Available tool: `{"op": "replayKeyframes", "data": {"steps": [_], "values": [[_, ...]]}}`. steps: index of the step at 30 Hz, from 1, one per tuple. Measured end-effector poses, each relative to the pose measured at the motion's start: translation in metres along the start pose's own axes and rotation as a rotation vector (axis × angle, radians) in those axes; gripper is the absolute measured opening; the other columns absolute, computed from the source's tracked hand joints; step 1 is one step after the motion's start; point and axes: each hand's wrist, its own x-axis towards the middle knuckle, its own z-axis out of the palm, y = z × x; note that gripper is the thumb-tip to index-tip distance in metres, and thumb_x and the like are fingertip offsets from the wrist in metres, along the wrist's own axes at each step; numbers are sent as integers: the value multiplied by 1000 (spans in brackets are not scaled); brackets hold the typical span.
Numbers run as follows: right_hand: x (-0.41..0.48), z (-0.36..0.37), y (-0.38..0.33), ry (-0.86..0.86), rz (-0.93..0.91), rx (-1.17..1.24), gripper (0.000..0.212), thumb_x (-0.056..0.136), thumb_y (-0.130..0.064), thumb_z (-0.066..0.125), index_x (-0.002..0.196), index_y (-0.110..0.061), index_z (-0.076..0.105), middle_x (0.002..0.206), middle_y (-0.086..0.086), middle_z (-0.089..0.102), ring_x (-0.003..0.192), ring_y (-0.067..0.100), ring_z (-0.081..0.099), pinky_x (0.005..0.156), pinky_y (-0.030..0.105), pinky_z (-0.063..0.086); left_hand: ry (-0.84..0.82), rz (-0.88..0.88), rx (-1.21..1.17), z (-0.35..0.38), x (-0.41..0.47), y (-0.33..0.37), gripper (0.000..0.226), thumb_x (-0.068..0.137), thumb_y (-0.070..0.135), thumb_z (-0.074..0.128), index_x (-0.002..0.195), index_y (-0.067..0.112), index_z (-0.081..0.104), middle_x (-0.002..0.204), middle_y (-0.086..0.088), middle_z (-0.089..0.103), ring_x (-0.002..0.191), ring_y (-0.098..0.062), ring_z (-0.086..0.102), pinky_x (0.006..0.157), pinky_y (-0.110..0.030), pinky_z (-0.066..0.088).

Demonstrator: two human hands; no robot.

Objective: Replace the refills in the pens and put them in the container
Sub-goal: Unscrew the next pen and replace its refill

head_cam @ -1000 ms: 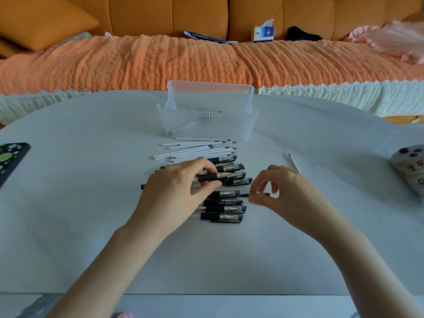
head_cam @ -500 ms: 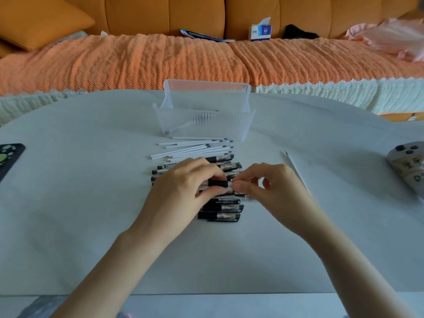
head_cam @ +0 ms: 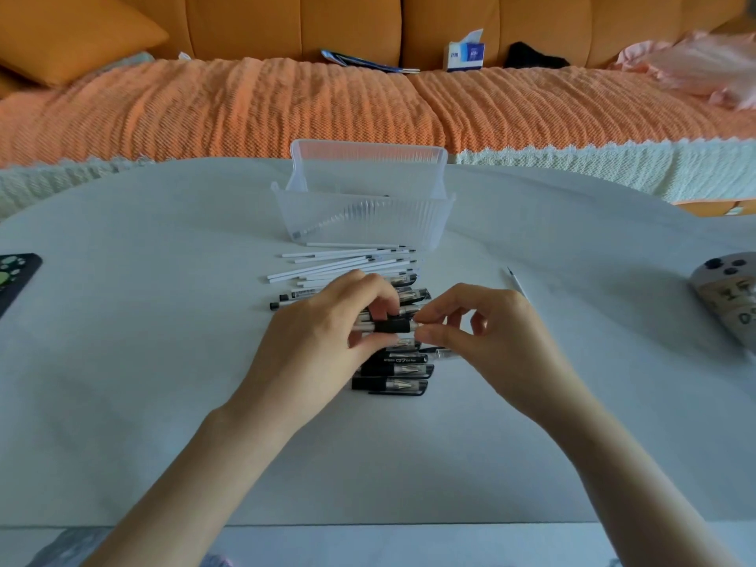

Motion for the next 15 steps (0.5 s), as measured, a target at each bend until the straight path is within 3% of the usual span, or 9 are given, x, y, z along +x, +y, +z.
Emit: {"op": "replayKeyframes", "data": {"steps": [2,5,8,11,15], "values": [[0,-1,1,7,-7,6,10,74,-17,75,73,-26,69,71,-10,65,66,2,52,60,8,36,2,-5,-10,-2,1,0,18,81,49,57,90,34,55,80,24,59,69,-5,56,58,-17,43],[0,-2,1,11,-13,16,11,73,-17,75,73,-26,69,70,-11,65,66,3,53,60,9,36,-25,-25,-41,-2,1,-2,26,84,55,45,95,36,58,73,24,62,68,2,57,57,-16,45],[0,-1,1,5,-24,15,12,73,-15,76,74,-25,69,70,-15,65,67,2,53,60,7,36,-46,-12,-21,-2,0,-2,33,76,61,56,98,36,56,86,27,57,61,-1,52,57,-10,39],[1,-2,0,6,-25,17,13,73,-15,76,74,-26,69,70,-19,64,66,1,53,60,8,35,-8,-5,23,-2,0,-2,26,74,44,68,93,33,54,87,24,55,65,-6,50,56,-15,40],[1,-5,-1,13,-19,29,12,74,-15,75,75,-25,69,69,-21,62,63,0,50,58,10,36,2,-24,-19,-2,0,-2,24,81,52,60,91,30,62,81,21,63,70,-7,57,58,-16,42]]}}
